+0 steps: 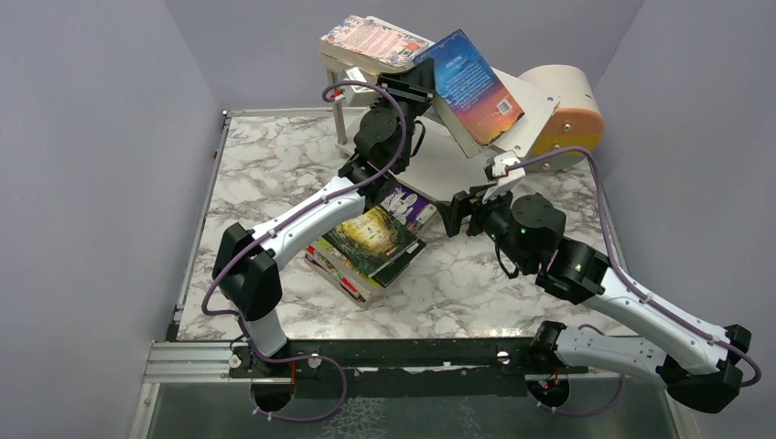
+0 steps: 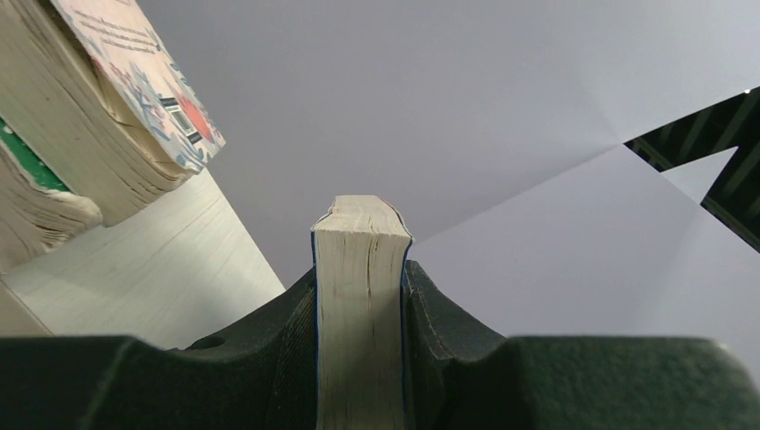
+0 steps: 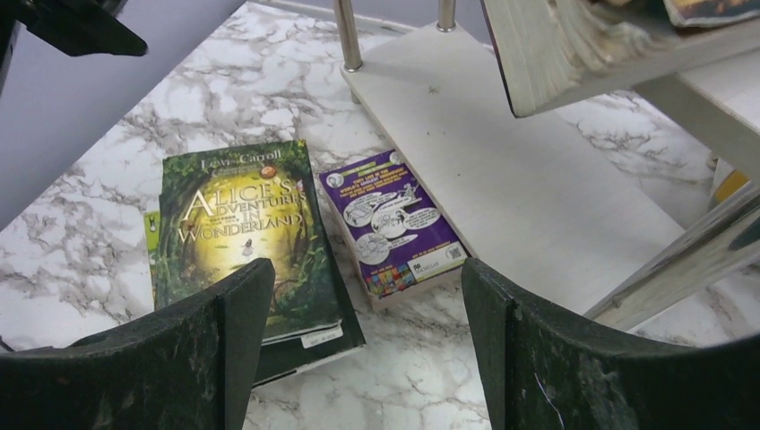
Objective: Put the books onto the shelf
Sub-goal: Place the book on the shelf.
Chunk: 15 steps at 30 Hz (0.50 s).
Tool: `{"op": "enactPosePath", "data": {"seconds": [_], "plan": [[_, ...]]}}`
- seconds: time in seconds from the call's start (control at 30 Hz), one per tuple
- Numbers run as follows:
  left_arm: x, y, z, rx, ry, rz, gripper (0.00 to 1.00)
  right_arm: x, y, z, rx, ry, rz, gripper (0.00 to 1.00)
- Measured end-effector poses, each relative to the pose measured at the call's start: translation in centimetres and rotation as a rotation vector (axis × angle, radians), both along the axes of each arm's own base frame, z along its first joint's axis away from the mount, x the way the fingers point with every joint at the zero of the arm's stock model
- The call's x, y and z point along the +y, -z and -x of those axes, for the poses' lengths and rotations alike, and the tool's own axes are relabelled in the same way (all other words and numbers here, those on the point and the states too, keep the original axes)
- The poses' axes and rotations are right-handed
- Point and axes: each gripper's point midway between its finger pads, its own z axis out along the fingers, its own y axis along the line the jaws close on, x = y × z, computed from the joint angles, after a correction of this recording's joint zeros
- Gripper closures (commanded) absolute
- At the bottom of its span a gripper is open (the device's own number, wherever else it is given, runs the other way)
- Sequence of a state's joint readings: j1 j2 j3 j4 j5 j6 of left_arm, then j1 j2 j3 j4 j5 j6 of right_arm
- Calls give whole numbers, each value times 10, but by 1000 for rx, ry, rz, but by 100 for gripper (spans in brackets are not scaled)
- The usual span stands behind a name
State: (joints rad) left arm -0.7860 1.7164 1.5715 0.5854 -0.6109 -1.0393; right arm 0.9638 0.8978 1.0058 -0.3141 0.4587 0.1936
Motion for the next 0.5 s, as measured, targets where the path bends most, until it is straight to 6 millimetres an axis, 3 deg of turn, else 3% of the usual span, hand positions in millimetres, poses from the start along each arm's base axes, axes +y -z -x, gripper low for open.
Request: {"op": "enactPosePath", "data": {"seconds": [0.07, 0.5], "plan": [[1, 4, -1, 6, -9, 0, 100, -1, 6, 1, 19, 2, 6, 25], [7, 31, -4, 46, -24, -3, 76, -3, 17, 4, 61, 7, 15, 25]]}}
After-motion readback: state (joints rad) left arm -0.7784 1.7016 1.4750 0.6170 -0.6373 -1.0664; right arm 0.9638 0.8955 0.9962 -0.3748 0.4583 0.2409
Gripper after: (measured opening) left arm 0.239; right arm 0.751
